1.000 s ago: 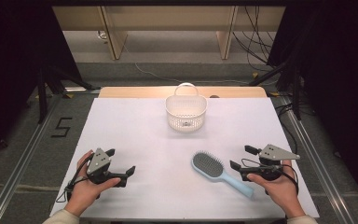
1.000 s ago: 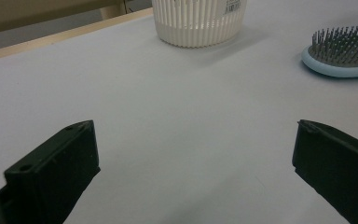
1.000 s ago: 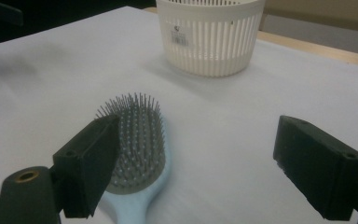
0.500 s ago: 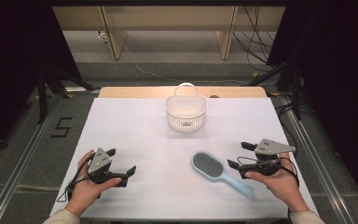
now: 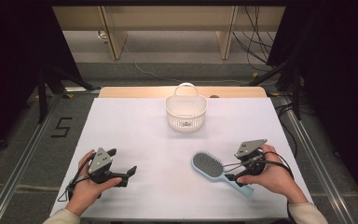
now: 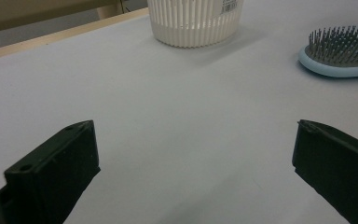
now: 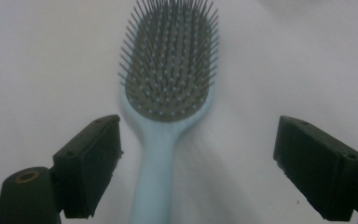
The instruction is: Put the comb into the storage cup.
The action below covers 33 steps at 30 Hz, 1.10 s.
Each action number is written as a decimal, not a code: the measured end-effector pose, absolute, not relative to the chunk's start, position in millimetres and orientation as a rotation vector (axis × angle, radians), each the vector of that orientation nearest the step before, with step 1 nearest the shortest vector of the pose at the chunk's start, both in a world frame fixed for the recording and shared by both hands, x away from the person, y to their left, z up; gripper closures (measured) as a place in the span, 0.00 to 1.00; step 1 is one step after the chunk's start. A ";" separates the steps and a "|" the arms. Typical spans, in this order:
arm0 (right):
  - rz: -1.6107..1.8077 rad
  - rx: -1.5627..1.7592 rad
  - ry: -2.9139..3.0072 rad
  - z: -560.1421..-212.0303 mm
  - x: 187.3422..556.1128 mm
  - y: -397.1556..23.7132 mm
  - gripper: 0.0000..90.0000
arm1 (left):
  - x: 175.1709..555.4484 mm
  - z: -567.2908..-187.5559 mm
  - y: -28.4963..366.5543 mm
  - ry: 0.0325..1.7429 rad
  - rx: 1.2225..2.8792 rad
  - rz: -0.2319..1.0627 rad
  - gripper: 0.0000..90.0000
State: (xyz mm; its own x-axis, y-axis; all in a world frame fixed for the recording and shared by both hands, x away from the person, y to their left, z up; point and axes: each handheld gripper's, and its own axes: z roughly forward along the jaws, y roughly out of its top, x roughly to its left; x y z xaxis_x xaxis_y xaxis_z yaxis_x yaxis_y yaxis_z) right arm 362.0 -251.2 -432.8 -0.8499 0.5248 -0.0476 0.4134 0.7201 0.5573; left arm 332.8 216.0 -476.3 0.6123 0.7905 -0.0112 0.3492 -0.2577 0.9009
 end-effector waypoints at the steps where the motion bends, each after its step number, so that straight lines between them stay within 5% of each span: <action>1: 0.732 0.770 2.754 -433.8 362.8 -248.4 0.19 | 332.8 -476.4 216.0 0.918 1.851 0.561 0.00; 33: 0.241 0.795 2.930 -456.9 372.0 -208.4 0.37 | 333.0 -476.1 215.8 0.913 1.853 0.563 0.00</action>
State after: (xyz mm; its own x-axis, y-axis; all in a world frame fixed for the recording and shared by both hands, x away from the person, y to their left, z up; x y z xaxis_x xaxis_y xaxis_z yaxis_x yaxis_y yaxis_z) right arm 372.0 -208.4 -456.9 -0.8594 0.5088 -0.0510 0.4936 0.8515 0.1768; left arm 333.0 215.8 -476.1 0.6133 0.7898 -0.0089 0.3471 -0.2594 0.9012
